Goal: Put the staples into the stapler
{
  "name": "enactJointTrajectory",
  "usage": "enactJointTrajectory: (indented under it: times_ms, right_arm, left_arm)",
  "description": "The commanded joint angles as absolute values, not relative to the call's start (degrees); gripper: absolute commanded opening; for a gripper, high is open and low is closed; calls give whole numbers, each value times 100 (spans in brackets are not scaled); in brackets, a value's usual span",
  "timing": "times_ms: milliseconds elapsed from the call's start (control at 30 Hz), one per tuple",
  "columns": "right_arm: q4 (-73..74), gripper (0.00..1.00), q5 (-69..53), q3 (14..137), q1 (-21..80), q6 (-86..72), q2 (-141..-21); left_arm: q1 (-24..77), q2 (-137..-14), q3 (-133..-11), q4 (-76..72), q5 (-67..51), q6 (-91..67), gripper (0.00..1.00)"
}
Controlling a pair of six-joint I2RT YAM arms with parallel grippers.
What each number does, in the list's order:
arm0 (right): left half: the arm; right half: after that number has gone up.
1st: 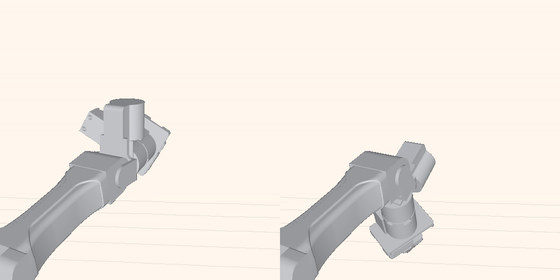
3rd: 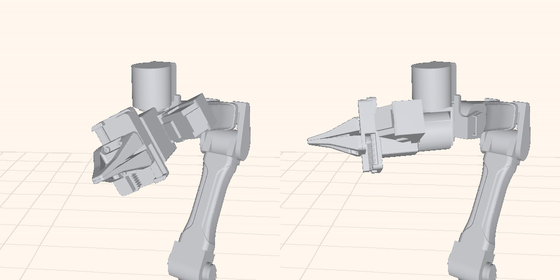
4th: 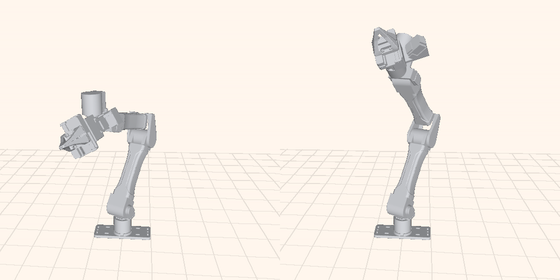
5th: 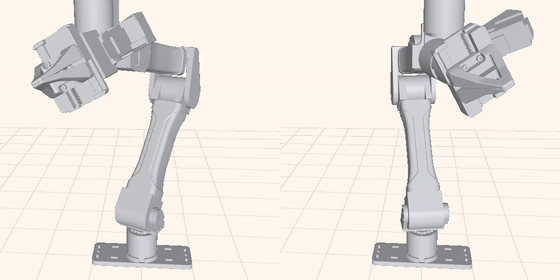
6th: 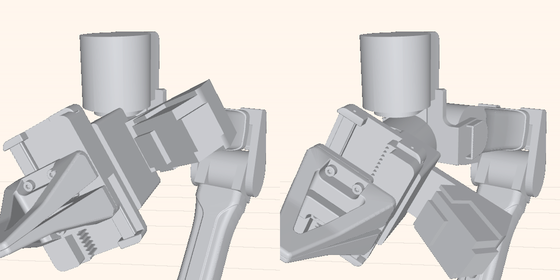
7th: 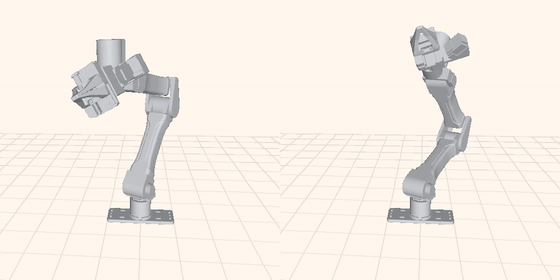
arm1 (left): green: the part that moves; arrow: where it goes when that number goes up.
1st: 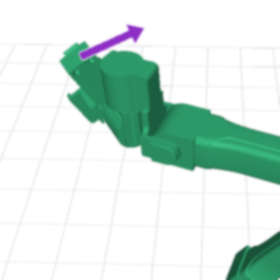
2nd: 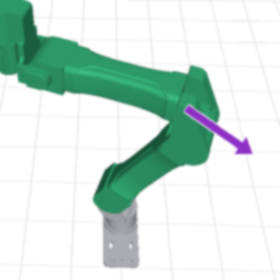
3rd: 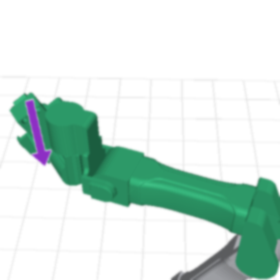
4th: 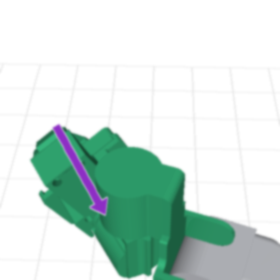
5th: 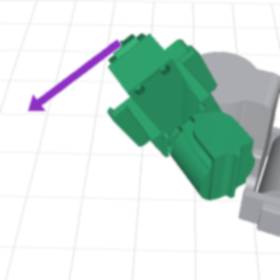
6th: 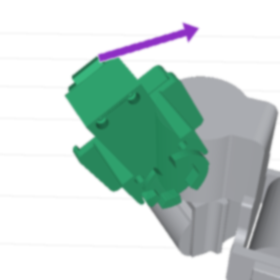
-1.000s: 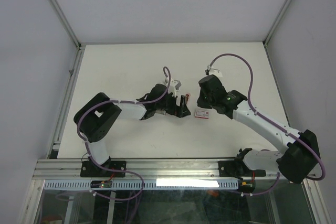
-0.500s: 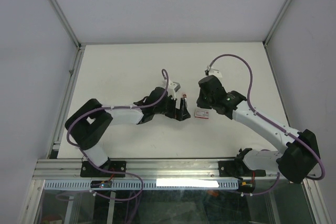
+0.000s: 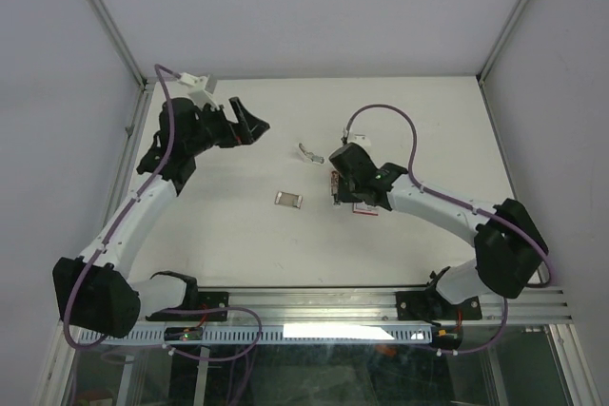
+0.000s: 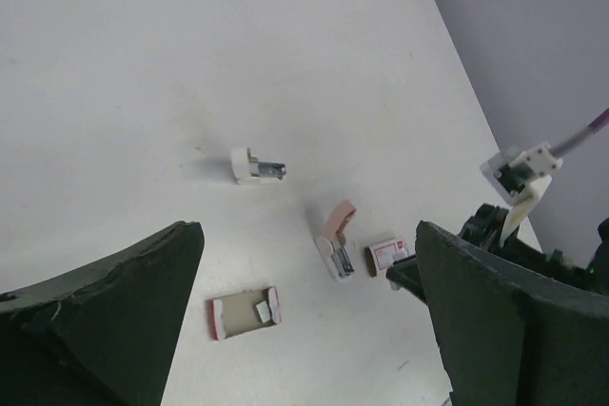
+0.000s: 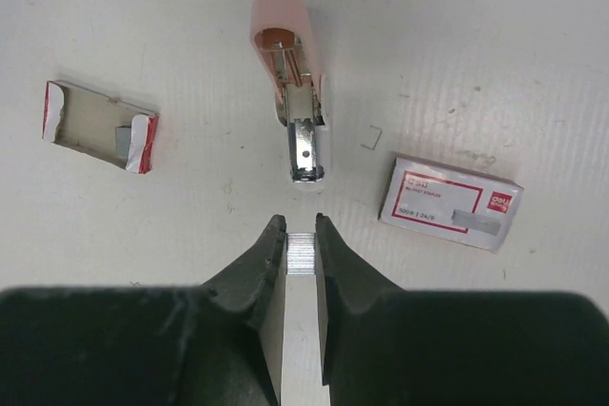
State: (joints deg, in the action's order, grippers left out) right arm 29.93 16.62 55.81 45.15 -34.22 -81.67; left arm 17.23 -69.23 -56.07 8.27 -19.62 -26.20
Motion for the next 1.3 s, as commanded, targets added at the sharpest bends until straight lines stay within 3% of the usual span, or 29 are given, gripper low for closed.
enactJointTrajectory:
  times_ms: [0, 300, 1267]
  right_arm:
    - [2467, 16, 2033, 5991, 4645, -3309, -8477]
    - [2131, 15, 2300, 6278, 4699, -3017, -9298]
    - [1875, 13, 2745, 6026, 4787, -2883, -9761]
  left_arm:
    - [1142, -6683, -6168, 1796, -2248, -2190, 99]
    - [746, -6063, -5653, 1745, -593, -1558, 99]
    - [740, -6028, -5647, 1745, -734, -1538, 99]
